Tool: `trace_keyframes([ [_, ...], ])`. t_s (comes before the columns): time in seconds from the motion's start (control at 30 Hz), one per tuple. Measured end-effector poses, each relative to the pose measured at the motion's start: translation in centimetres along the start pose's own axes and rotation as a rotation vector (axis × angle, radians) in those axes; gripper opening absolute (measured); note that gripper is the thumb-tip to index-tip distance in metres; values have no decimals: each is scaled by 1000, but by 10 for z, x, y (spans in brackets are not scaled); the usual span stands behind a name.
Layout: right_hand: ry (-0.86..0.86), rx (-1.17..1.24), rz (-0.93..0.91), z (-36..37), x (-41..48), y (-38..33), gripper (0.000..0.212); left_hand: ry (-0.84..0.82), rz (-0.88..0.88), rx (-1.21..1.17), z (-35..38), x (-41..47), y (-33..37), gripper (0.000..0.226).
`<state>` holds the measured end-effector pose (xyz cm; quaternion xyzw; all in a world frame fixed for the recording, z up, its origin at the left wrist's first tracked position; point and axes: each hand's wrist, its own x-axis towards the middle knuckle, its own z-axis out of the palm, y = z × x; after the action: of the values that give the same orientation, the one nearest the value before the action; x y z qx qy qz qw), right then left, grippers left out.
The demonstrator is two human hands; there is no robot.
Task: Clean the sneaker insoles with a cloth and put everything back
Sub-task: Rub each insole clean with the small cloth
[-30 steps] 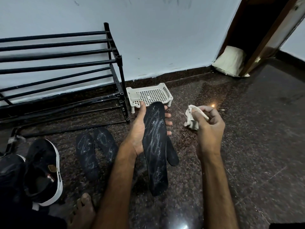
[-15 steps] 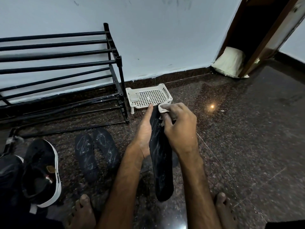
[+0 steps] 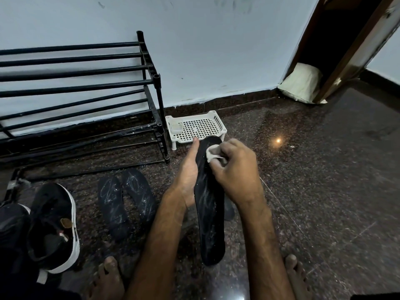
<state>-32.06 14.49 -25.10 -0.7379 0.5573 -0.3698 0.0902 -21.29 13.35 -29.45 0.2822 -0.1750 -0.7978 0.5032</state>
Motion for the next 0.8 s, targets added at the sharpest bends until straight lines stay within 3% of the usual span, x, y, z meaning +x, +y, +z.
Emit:
trace_keyframes([
  [0.13,160,-50,116,-6,1,-2,16,-17,-19,32,4,1,-6,63],
  [0.3,-42,11,-34,-1,5,-7,12,31,-12,-31,2,1,-2,64],
  [0.47,114,-44,107,-8,3,-2,20,5,-21,19,5,1,-5,61],
  [0.63,-95,9,-41,-9,7,-8,13,26,-4,-38,3,0,-2,62],
  [0.73,19,-63,94,-14,6,-1,18,10,-9,22,3,0,-2,64],
  [0.8,73,-62,79,-14,7,-5,19,-1,-10,19,5,1,-3,61],
])
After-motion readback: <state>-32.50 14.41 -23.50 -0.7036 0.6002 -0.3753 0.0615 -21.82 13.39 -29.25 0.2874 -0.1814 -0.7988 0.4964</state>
